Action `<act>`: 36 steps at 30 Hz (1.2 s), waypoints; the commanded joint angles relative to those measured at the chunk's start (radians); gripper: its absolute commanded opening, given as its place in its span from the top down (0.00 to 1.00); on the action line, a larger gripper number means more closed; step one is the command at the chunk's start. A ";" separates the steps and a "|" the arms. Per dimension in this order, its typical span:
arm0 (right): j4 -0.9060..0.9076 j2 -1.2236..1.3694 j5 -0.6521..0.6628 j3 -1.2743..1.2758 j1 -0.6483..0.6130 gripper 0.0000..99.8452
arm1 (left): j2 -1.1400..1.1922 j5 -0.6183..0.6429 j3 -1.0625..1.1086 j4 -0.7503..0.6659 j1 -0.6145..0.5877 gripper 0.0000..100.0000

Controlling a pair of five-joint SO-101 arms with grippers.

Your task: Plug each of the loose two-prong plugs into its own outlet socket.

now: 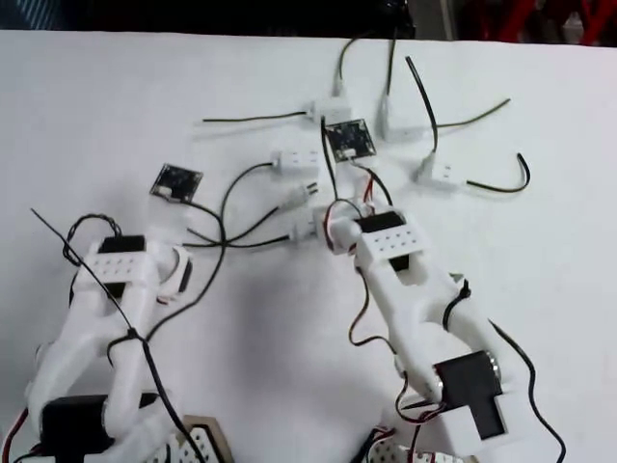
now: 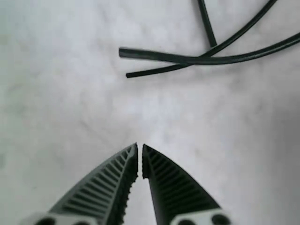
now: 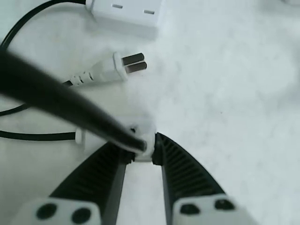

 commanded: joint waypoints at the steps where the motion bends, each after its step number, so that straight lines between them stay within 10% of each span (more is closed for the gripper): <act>1: 0.002 0.033 0.017 -0.002 -0.016 0.98 | -0.042 -0.011 -0.005 -0.012 -0.012 0.96; 13: 0.008 0.073 0.101 -0.017 -0.022 0.98 | -0.042 -0.011 -0.003 -0.012 -0.012 0.96; 36: -0.036 -0.105 -0.008 -0.186 0.562 0.98 | -0.042 -0.011 0.005 -0.018 -0.010 0.96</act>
